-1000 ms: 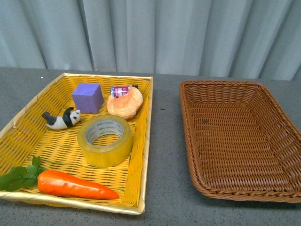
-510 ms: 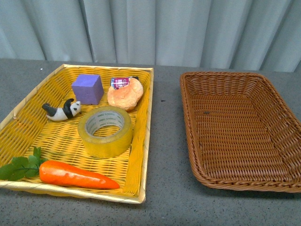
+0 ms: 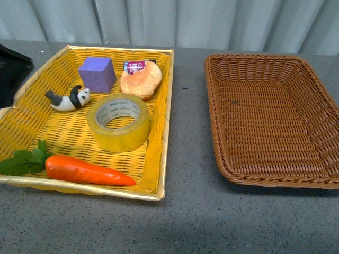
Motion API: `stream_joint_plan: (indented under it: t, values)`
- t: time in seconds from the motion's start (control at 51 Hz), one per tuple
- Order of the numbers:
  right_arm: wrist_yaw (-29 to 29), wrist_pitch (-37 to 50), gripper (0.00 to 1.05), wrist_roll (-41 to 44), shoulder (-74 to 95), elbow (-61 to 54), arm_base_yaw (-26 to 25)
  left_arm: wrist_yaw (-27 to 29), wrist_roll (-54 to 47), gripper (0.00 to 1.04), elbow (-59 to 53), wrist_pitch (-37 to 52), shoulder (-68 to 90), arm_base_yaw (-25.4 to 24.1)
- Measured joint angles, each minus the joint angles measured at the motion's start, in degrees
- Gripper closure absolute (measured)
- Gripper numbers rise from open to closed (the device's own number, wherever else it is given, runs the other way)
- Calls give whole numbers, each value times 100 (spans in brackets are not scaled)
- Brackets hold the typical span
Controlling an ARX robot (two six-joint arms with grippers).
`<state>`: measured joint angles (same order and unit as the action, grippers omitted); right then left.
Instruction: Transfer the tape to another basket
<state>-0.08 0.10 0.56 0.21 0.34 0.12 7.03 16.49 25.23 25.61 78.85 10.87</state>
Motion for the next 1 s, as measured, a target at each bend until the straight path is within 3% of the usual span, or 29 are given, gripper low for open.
stream_joint_plan:
  t: [0.51,1.0]
  values:
    - [0,0,9,0,0,0,0,44,245,7,2280,-1268,3060,227]
    - [0,0,9,0,0,0,0,275,476,7,3331,-2044,3851,136]
